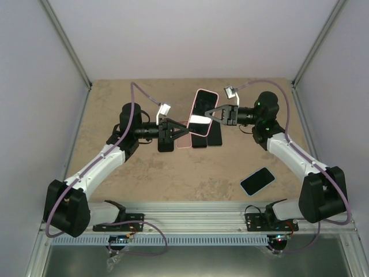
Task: Take the phone out of the phone case
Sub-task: Adjust the phone, then remove the phone case from the phone.
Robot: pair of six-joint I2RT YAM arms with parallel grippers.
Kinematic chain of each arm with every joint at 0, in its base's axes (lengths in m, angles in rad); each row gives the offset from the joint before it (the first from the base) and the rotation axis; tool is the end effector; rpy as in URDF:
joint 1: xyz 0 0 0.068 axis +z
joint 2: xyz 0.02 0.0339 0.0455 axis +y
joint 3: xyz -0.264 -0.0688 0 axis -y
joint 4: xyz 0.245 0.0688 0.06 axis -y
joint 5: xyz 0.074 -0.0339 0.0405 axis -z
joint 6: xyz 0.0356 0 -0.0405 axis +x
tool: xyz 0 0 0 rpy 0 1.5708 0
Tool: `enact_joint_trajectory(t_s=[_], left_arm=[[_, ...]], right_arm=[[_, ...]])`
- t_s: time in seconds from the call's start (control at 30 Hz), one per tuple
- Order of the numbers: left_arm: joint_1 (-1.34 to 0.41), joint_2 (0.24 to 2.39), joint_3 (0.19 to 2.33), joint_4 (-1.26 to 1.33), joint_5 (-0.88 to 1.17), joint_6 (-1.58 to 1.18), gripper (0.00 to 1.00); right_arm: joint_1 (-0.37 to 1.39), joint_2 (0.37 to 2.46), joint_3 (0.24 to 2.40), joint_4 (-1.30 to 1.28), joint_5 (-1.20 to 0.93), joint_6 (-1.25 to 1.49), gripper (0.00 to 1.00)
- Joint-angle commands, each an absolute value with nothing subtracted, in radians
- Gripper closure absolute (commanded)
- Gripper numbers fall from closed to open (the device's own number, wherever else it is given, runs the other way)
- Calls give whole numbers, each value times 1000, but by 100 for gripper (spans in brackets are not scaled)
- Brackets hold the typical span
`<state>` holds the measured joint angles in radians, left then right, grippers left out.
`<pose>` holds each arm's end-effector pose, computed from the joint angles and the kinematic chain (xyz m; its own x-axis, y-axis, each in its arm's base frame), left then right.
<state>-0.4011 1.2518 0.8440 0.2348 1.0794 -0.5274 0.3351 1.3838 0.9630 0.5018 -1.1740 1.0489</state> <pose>0.2412 -0.1364 0.3065 -0.6321 0.0101 -0.7748 0.7704 0.1162 -0.6269 0.2787 0.1318 0.3347 -0.8247 0.0676 -0.5616 -0.5624 0.0082 0.8268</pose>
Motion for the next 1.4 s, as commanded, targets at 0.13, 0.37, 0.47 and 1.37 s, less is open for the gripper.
enact_joint_trajectory(t_s=[0.13,0.37,0.47,1.37], left_arm=[[-381,1246,830,272,1054,-534,67],[-358,1248,816,285,1038,-546,73],[-357,1250,812,293,1032,-549,75],[-362,1213,747,707,1265,-878,46]], right_arm=[[333,1335,960,593,-1216,1075,99],[337,1327,960,623,-1226,1094,99],[340,1321,963,638,-1232,1105,99],[365,1320,978,566,-1277,1005,99]])
